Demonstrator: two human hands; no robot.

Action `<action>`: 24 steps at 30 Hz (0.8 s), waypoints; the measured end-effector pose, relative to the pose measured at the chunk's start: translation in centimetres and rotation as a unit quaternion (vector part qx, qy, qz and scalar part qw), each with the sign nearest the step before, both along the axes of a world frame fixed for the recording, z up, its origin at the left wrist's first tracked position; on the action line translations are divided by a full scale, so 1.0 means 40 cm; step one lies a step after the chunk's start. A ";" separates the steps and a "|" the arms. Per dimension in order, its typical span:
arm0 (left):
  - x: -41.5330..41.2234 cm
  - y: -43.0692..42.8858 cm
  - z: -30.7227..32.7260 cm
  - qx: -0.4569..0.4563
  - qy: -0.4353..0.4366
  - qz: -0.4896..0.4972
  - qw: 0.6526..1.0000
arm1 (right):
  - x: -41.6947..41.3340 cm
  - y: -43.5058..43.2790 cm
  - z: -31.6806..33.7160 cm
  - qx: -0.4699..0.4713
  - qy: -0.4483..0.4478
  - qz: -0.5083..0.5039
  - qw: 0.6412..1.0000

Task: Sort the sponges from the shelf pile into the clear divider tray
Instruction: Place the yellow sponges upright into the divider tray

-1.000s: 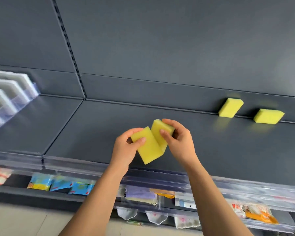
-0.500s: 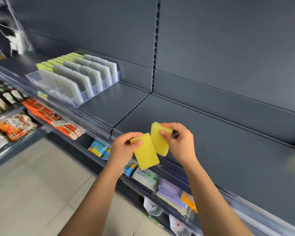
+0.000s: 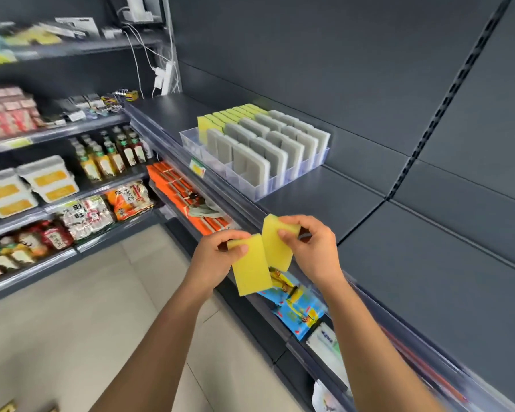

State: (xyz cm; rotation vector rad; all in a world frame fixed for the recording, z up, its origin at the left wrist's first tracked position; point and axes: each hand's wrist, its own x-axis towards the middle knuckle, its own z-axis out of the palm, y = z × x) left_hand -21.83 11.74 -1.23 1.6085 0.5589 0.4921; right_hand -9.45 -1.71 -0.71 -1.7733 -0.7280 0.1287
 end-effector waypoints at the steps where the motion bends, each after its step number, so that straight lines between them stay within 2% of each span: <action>1: -0.008 0.043 0.002 0.000 0.001 0.002 1.000 | -0.006 0.043 -0.001 0.000 0.002 0.004 1.000; 11: -0.044 0.361 0.029 0.024 0.008 0.018 1.000 | -0.024 0.373 0.009 0.005 0.011 0.020 1.000; 24: 0.116 0.755 0.056 0.052 0.006 0.032 0.998 | 0.146 0.751 0.046 -0.027 -0.073 0.013 0.997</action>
